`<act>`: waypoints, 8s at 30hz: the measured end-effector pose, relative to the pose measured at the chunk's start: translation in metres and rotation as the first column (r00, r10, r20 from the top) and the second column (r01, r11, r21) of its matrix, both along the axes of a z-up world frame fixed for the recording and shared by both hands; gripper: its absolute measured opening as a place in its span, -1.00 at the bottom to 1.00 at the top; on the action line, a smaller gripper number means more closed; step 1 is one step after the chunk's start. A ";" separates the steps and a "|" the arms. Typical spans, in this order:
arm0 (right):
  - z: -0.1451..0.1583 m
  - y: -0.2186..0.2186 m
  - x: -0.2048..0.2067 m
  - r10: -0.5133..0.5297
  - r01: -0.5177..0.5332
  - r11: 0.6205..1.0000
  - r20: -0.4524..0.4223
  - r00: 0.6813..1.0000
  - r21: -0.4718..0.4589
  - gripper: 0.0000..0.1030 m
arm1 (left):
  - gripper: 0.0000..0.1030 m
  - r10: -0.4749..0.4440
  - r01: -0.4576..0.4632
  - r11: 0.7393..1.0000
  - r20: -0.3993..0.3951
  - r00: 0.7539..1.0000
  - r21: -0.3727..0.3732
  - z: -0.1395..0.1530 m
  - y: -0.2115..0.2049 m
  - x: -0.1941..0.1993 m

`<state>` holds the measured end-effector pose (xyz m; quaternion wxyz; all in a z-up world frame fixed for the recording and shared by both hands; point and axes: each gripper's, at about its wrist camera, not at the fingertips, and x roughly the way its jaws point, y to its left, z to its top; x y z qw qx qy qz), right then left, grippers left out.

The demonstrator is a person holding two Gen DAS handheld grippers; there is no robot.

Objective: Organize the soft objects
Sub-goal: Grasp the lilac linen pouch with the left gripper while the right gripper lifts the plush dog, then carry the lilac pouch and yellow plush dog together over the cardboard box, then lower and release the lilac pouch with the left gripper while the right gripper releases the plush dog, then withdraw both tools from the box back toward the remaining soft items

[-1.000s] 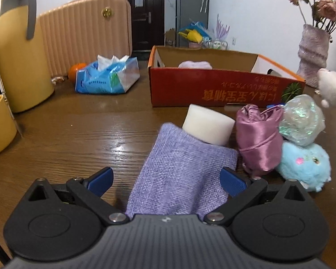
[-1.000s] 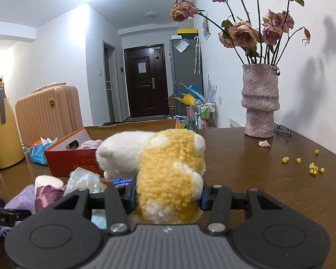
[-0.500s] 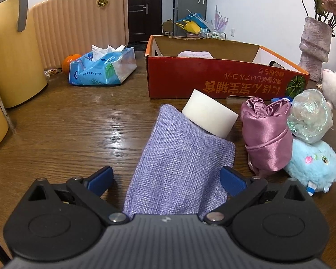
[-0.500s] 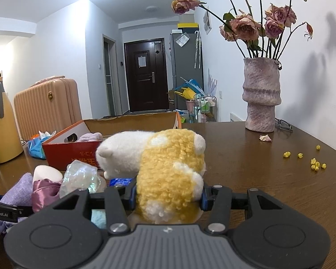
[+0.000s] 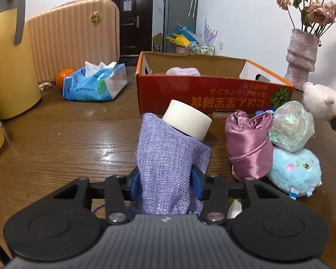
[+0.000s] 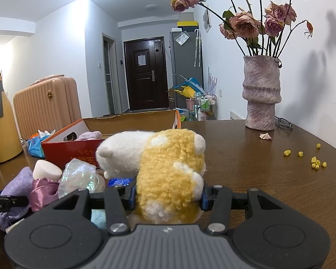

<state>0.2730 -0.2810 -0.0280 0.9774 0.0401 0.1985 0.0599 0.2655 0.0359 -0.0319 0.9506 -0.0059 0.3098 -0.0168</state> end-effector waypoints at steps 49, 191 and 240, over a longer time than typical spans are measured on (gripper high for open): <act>0.018 0.020 -0.008 0.046 -0.051 0.998 0.136 0.990 0.033 -0.06 | -0.17 0.056 -0.048 0.998 0.320 0.946 -0.034 0.060 -0.006 -0.050; -0.004 0.105 0.218 0.093 -0.099 0.987 -0.053 0.994 -0.128 0.68 | 0.98 0.112 -0.123 0.992 0.250 0.962 0.031 0.041 -0.034 0.186; 0.006 0.061 0.138 0.014 -0.006 0.997 0.099 0.995 -0.076 1.00 | 1.00 0.209 -0.206 0.978 0.235 0.949 -0.039 0.031 0.006 0.123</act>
